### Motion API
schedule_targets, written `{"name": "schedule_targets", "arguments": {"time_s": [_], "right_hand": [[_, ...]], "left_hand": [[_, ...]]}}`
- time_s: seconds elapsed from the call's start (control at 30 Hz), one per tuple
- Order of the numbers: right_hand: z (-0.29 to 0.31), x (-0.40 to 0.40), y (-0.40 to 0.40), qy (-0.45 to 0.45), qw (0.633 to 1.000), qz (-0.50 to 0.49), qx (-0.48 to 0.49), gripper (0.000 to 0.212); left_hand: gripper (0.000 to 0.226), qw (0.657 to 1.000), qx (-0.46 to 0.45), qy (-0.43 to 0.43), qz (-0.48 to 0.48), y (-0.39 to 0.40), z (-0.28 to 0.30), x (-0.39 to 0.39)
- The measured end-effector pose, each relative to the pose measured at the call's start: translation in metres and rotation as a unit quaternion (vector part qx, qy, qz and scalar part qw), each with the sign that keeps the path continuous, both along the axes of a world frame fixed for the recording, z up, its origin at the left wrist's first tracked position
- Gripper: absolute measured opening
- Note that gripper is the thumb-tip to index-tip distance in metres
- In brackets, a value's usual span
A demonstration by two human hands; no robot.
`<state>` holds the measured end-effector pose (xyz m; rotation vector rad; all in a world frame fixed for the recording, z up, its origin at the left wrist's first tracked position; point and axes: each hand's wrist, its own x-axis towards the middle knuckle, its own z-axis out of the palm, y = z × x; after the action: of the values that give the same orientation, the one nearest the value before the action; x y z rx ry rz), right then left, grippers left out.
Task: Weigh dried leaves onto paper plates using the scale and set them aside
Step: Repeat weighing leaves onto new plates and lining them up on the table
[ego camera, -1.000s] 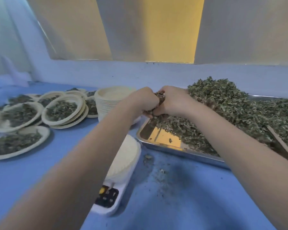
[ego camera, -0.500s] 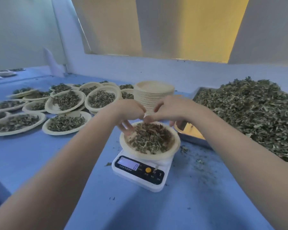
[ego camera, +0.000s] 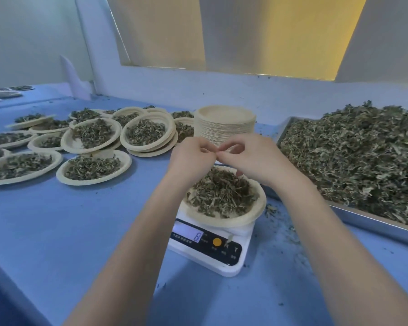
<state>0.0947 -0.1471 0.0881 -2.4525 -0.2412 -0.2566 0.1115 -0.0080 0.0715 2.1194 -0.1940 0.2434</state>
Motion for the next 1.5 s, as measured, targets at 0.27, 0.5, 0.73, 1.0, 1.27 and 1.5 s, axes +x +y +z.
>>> {"name": "schedule_targets", "arguments": {"time_s": [0.27,0.5,0.73,1.0,1.27,1.5], "right_hand": [[-0.006,0.001,-0.006,-0.005,0.999,0.010,0.041,0.014],[-0.010,-0.002,-0.006,0.010,0.999,0.020,0.033,0.014],[-0.010,-0.007,-0.005,0.029,0.998,0.032,-0.042,0.031],[-0.014,-0.002,0.008,0.010,0.984,0.019,-0.177,0.028],[-0.003,-0.004,-0.009,-0.051,0.995,-0.008,0.087,0.018],[-0.003,-0.003,-0.005,-0.045,0.995,-0.006,0.093,0.024]], "left_hand": [[0.017,0.998,-0.019,-0.055,0.025,0.001,-0.014,0.000],[0.017,0.996,0.023,-0.086,0.030,0.005,-0.022,-0.003],[0.021,0.995,-0.009,-0.081,0.058,0.007,-0.027,-0.007],[0.027,0.989,-0.093,-0.068,0.097,0.011,-0.033,-0.009],[0.024,0.982,-0.147,-0.061,0.097,0.014,-0.036,-0.007],[0.021,0.980,-0.164,-0.042,0.109,0.015,-0.039,-0.005]]}}
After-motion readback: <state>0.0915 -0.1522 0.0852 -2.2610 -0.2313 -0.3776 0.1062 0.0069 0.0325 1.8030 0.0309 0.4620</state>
